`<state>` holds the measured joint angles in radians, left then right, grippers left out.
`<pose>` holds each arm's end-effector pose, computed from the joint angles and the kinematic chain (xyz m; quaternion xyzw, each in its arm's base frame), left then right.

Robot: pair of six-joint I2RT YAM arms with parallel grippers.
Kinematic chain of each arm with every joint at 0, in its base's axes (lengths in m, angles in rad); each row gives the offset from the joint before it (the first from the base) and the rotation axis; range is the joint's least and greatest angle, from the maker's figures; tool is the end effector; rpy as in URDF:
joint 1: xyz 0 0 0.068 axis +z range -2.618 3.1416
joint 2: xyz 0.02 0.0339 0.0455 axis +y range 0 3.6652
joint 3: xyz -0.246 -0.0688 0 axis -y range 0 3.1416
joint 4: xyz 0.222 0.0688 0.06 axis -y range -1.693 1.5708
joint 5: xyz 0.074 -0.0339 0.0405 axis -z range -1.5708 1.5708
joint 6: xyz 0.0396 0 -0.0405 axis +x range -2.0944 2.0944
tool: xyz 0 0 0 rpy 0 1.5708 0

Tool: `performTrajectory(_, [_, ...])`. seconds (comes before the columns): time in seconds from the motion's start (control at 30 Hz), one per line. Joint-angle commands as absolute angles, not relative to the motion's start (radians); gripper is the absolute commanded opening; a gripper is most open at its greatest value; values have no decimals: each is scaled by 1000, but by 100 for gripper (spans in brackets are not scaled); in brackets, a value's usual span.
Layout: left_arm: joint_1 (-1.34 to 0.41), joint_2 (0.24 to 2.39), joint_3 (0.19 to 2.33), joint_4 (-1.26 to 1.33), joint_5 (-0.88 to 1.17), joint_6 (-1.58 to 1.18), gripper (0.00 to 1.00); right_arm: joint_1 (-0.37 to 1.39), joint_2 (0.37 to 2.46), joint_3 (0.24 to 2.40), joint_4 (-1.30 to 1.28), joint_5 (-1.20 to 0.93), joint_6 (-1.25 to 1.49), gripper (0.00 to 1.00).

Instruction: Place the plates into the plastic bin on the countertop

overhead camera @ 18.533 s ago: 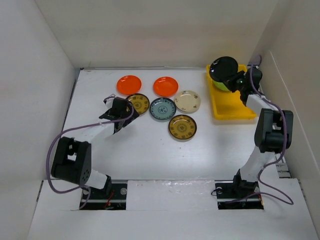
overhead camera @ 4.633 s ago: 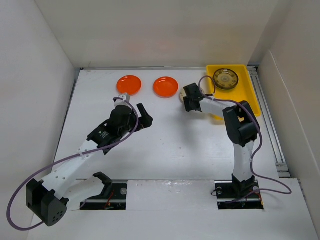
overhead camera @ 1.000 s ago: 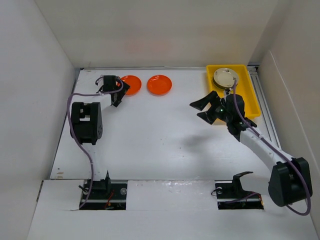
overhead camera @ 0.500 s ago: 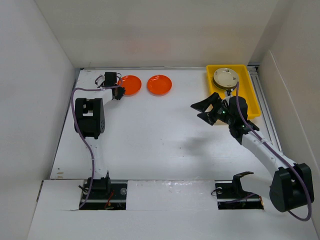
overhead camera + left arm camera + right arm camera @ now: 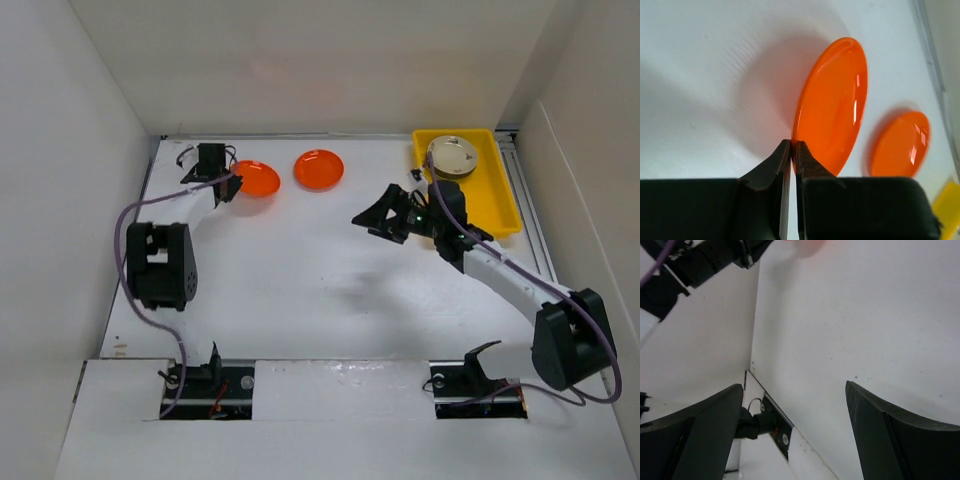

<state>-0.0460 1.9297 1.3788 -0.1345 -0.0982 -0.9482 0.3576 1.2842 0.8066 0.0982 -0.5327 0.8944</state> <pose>0.4145 -0.0152 0.2070 -0.4124 0.8031 -0.1651 0.3972 0.2511 0.1153 0.2607 0.0694 0.8091 0.4937 0.3110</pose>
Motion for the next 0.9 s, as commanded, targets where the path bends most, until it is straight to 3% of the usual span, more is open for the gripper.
performTrajectory(0.0, [-112, 1659, 1275, -106, -112, -876, 0, 419, 1336, 913, 164, -571, 764, 89])
performTrajectory(0.27, [-294, 1315, 1000, 12, 112, -755, 0, 374, 1494, 1089, 206, -552, 718, 89])
performTrajectory(0.5, [-391, 1241, 936, 49, 325, -707, 0, 345, 1618, 1118, 313, -617, 753, 83])
performTrajectory(0.67, [-402, 1195, 890, 115, 365, -726, 0, 356, 1669, 1127, 313, -566, 753, 82])
performTrajectory(0.7, [-402, 1195, 890, 115, 365, -726, 0, 356, 1669, 1127, 313, -566, 753, 78])
performTrajectory(0.77, [-402, 1206, 890, 115, 365, -726, 0, 365, 1678, 1127, 313, -575, 762, 33])
performTrajectory(0.8, [-402, 1206, 890, 104, 347, -726, 7, 365, 1678, 1118, 313, -575, 773, 4])
performTrajectory(0.83, [-402, 1219, 902, 86, 309, -736, 70, 356, 1666, 1118, 313, -556, 790, 0])
performTrajectory(0.87, [-402, 1232, 902, 86, 308, -736, 70, 347, 1666, 1109, 313, -533, 790, 0])
